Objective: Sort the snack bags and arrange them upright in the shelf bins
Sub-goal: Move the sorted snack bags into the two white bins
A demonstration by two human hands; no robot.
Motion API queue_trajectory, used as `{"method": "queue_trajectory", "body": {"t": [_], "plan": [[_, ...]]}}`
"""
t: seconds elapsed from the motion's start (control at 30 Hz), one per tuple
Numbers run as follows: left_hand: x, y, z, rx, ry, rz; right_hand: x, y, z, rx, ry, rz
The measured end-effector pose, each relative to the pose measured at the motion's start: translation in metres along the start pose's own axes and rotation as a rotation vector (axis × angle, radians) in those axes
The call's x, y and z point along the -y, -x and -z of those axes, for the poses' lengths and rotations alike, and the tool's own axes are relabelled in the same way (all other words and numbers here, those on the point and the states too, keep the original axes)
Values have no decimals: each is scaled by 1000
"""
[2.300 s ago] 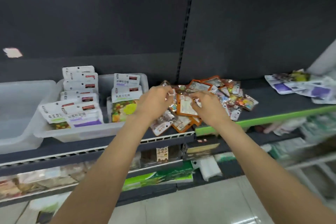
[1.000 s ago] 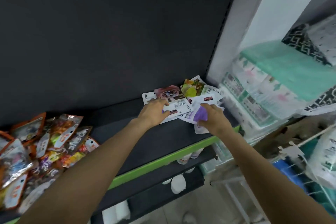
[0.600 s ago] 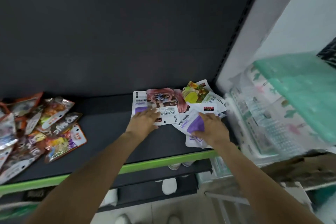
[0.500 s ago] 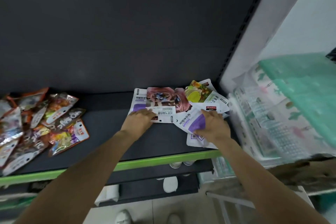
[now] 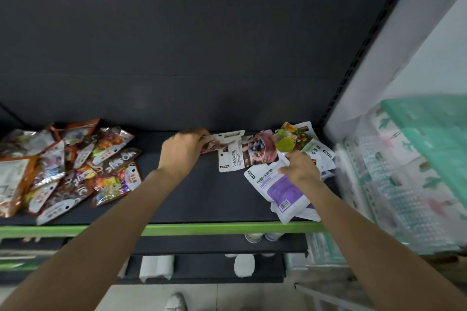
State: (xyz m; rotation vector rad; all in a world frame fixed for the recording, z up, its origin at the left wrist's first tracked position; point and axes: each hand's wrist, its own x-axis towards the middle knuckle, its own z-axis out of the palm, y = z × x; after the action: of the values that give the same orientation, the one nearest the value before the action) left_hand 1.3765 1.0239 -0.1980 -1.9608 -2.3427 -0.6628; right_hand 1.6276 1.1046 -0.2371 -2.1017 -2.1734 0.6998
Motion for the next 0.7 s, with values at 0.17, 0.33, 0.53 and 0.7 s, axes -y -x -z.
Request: {"method": "queue_trajectory", "body": {"t": [0.17, 0.33, 0.53, 0.7], "plan": [[-5, -2, 14, -30, 20, 36, -1, 5, 20, 10, -119, 5], [-16, -7, 31, -90, 66, 38, 2, 29, 54, -185, -208, 7], [-14, 4, 60, -81, 56, 92, 32, 59, 78, -337, -327, 204], [18, 31, 98, -144, 102, 186, 92, 89, 77, -347, -413, 370]]}}
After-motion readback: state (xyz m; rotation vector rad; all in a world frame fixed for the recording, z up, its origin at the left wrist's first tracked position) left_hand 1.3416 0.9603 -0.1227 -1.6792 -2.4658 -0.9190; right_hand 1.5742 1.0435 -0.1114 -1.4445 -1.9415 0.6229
